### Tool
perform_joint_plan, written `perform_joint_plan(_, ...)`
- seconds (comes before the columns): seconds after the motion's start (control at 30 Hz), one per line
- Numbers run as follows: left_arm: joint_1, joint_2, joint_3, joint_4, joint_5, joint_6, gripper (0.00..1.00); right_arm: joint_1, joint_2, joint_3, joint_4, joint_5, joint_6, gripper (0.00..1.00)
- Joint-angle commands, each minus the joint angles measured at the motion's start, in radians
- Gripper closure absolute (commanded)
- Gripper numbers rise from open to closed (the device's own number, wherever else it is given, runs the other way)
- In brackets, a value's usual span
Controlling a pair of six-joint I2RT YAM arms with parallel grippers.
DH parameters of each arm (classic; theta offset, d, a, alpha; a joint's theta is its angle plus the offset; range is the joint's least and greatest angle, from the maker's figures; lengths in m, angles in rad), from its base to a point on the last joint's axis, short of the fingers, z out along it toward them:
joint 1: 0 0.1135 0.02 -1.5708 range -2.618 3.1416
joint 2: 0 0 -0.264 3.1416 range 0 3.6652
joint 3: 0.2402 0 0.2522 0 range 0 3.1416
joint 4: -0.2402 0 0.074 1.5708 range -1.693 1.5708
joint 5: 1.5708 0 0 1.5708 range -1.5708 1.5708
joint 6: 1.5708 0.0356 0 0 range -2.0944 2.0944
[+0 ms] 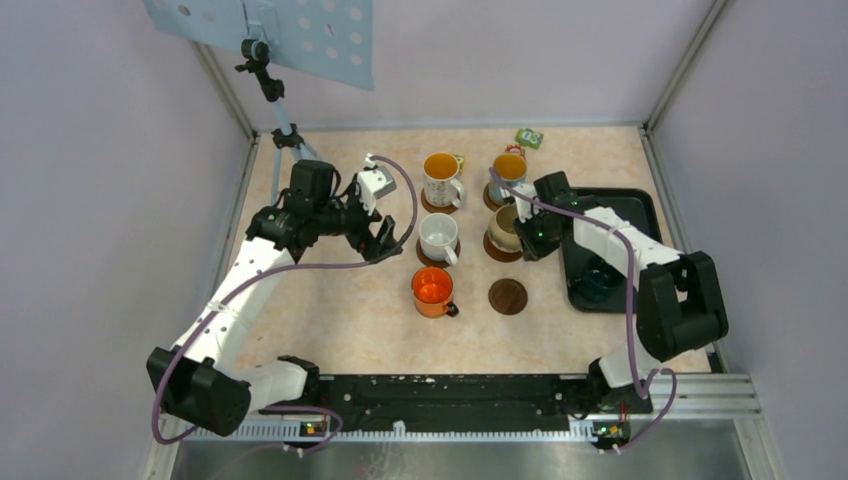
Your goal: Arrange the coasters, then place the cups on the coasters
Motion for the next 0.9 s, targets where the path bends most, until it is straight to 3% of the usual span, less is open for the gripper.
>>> perform_joint_plan(0.0,0.001,-0.021,-0.010,0.033,0.012,-0.007,0.01,0.017,-0.003,-0.002,0.129,0.014,0.016,1.00)
perform_joint_plan(0.63,0.001,-0.019,-0.018,0.035,0.009,-0.003,0.01,0.018,0.050,-0.026,0.194,0.014,0.030,1.00)
perform_joint_plan(0.87,0.002,-0.014,-0.016,0.035,0.008,-0.002,0.01,0.018,0.056,-0.003,0.149,0.008,0.025,0.95)
